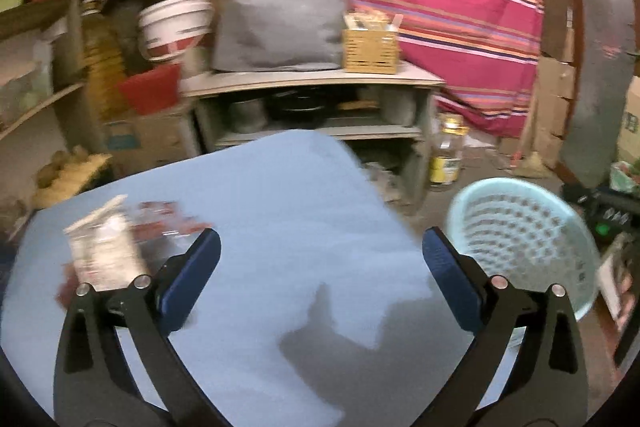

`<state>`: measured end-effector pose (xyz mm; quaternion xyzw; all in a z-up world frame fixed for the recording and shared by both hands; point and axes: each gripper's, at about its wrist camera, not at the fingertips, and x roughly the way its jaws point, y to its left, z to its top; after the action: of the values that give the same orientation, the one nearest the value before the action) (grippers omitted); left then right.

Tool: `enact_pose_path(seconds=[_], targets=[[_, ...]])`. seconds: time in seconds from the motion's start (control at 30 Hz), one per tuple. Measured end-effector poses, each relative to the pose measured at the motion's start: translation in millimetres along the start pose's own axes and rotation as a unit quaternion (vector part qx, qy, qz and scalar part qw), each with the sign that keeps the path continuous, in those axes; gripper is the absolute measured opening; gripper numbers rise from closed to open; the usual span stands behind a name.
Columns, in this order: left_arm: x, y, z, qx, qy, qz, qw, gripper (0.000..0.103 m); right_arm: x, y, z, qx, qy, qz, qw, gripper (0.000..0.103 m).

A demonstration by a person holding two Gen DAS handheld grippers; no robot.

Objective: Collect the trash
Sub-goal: 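Grasp the maroon scouring pad with the left gripper and lift it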

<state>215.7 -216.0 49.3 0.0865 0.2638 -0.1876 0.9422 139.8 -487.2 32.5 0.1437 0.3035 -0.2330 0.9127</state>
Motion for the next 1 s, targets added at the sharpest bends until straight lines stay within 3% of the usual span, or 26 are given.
enact_pose_path(seconds=[0.3,0.47,0.6,0.7,0.93,1.0], targets=[[-2,139,-22,-0.053,0.014,0.11,0.9924,0.098,2,66,-9,-0.048,0.003,0.02,0.999,0.087],[-1,198,-38,-0.095,0.033,0.124,0.9871,0.096,4,109,-16,-0.08,0.007,0.036,0.996,0.087],[4,228,-52,-0.116,0.06,0.112,0.9851,0.077,7,145,-24,-0.112,0.009,0.049,0.993,0.087],[9,242,-64,-0.117,0.077,0.107,0.9844,0.068,10,174,-33,-0.145,0.011,0.052,0.988,0.087],[26,248,-76,-0.102,0.094,0.097,0.9856,0.044,18,217,-41,-0.176,0.017,0.063,0.982,0.087],[31,248,-78,-0.1,0.099,0.087,0.9863,0.032,21,226,-43,-0.177,0.021,0.07,0.982,0.087]])
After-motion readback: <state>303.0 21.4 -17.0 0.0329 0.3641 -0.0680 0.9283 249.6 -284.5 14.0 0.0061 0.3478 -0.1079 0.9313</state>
